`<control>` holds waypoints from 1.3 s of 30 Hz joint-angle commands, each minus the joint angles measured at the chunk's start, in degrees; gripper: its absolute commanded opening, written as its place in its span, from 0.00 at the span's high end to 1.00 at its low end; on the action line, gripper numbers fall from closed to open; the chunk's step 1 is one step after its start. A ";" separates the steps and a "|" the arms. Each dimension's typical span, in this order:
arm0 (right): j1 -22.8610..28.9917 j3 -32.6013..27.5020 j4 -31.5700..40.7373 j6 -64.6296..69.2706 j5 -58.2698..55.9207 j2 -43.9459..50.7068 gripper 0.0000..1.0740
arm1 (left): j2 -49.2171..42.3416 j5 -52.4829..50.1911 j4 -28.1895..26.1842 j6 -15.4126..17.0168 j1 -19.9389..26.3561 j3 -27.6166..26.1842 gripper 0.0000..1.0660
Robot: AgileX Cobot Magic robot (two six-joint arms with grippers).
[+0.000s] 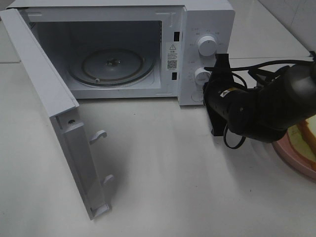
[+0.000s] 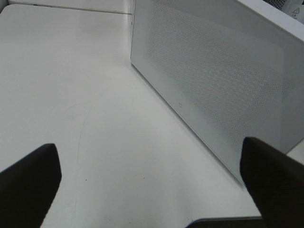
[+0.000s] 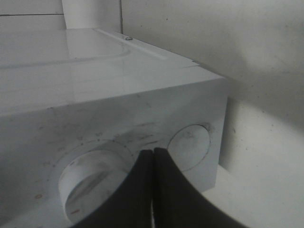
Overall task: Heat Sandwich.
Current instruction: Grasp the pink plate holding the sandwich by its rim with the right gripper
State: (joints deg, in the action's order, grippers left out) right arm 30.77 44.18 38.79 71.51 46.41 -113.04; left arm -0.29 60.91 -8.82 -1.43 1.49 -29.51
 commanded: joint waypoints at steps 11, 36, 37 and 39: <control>0.11 -6.47 -10.37 -5.84 -13.52 13.46 1.00 | -0.40 0.06 -0.11 0.11 -0.11 0.11 0.09; -0.06 1.32 -27.56 -51.51 -63.48 24.75 0.99 | -0.40 0.06 -0.11 0.11 -0.11 0.11 0.09; -0.06 1.95 -27.67 -54.09 -65.95 24.81 0.99 | -0.40 0.06 -0.11 0.11 -0.11 0.11 0.09; -0.06 3.09 -28.07 -61.31 -71.28 25.38 0.98 | -0.40 0.06 -0.11 0.11 -0.11 0.11 0.09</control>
State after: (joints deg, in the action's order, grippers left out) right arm 30.77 46.01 11.80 18.05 -18.96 -88.58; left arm -0.29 60.91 -8.82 -1.43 1.49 -29.51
